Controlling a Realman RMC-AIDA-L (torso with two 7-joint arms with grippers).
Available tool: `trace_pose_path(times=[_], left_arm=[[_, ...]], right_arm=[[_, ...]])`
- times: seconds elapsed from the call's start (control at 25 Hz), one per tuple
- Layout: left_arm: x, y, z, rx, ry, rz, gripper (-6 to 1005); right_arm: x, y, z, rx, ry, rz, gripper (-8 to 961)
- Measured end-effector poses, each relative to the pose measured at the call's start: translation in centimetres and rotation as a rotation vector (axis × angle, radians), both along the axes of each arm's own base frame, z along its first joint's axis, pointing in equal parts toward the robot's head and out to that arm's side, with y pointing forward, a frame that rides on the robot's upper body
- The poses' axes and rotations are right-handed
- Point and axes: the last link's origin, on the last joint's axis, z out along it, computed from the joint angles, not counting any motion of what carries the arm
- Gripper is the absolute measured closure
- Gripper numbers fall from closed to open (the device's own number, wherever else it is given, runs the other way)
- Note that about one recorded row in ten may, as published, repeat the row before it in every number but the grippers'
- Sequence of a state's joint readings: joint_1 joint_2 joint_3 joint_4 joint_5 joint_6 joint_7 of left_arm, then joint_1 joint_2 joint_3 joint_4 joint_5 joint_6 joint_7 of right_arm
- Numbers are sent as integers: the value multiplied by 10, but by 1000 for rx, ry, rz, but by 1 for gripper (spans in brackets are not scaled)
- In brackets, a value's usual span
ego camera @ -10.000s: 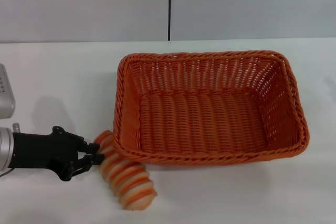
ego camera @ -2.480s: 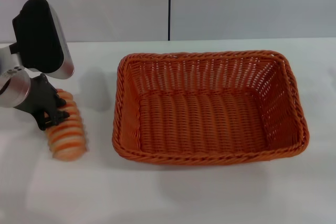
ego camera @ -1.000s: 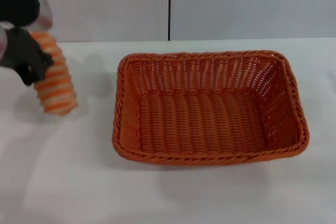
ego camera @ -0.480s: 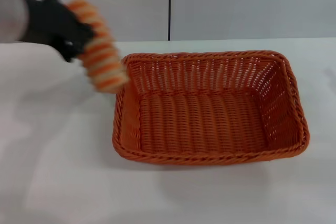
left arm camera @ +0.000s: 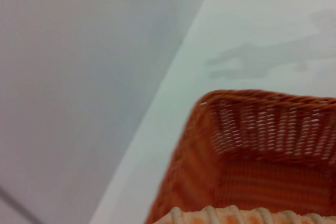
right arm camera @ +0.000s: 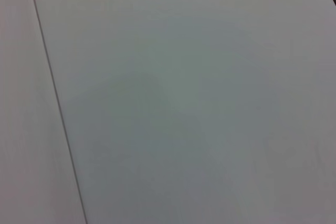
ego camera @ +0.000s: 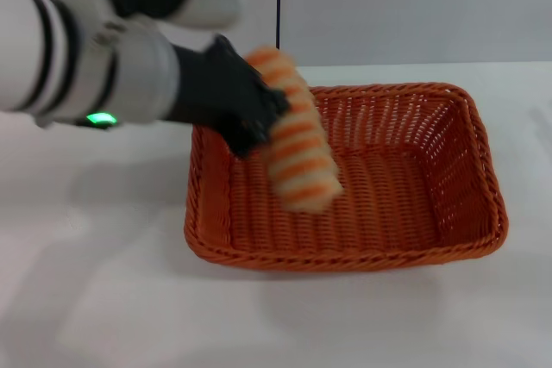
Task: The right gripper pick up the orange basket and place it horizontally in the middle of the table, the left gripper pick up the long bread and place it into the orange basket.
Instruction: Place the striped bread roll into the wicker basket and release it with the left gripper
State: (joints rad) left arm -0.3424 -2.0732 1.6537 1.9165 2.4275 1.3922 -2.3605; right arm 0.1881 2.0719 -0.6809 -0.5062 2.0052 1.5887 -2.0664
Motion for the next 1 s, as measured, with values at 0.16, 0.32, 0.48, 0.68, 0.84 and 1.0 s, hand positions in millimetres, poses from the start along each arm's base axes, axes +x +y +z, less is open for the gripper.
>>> trace_pose_path(times=[0.16, 0.32, 0.48, 0.68, 0.84, 1.0], left_arm=[[3, -9, -14, -40, 2, -25, 974], [2, -7, -12, -3, -57, 3, 965], [1, -6, -12, 4, -64, 9, 856], [-6, -6, -8, 14, -71, 35, 726], [-34, 3, 20, 119, -117, 121, 631], [-60, 1, 36, 179, -186, 139, 535]], right_arm=[[-1, 1, 0, -3, -5, 3, 542], [1, 0, 1, 2, -15, 0, 542], [2, -1, 1, 2, -18, -5, 542], [5, -4, 2, 3, -22, -12, 542], [6, -4, 4, 7, -25, -14, 542], [9, -5, 7, 36, -40, -27, 542]])
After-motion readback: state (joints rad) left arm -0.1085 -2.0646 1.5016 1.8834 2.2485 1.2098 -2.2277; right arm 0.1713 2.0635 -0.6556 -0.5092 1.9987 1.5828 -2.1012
